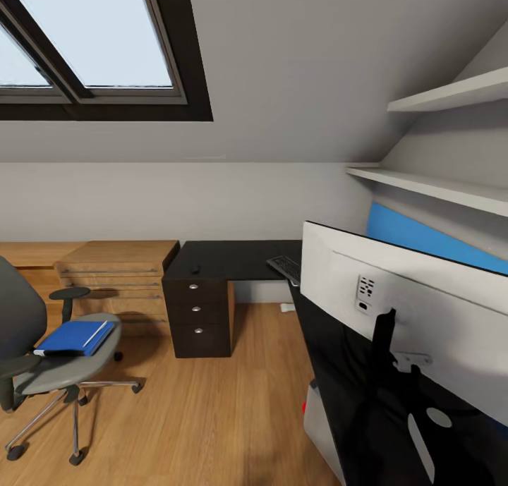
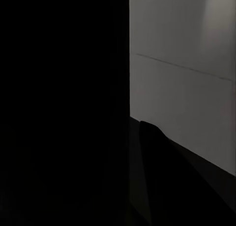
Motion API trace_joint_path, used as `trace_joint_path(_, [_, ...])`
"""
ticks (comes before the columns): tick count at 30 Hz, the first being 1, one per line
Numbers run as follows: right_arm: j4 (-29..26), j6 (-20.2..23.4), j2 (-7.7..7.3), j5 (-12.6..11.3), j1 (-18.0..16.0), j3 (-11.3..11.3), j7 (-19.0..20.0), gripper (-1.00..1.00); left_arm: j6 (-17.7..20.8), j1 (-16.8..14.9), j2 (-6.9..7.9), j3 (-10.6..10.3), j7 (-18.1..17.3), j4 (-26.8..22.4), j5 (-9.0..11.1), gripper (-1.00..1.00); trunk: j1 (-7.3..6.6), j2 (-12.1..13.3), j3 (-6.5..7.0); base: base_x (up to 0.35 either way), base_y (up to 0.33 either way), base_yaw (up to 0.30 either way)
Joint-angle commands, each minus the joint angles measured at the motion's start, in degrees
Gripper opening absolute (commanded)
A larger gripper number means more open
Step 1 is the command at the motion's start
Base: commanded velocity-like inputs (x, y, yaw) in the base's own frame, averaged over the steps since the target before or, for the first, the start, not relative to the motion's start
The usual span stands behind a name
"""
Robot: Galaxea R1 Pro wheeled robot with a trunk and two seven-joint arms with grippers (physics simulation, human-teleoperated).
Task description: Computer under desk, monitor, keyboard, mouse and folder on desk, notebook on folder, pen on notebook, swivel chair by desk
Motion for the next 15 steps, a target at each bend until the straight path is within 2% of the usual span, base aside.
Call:
trace_joint_path(1, [-0.05, -0.19, -0.02, -0.07, -0.08, -0.22, 0.27, -1.00, -0.02, 0.02, -0.03, 0.26, 0.05, -0.10, -0.29, 1.00, 0.01, -0.05, -0.05, 0.000, 0.000, 0.000])
trace_joint_path(15, [0.48, -0.31, -0.11, -0.33, -0.06, -0.22, 0.06, -1.00, -0.14, 0.02, 0.04, 0.26, 0.01, -0.10, -0.32, 1.00, 0.01, -0.05, -0.05, 0.012, 0.000, 0.000])
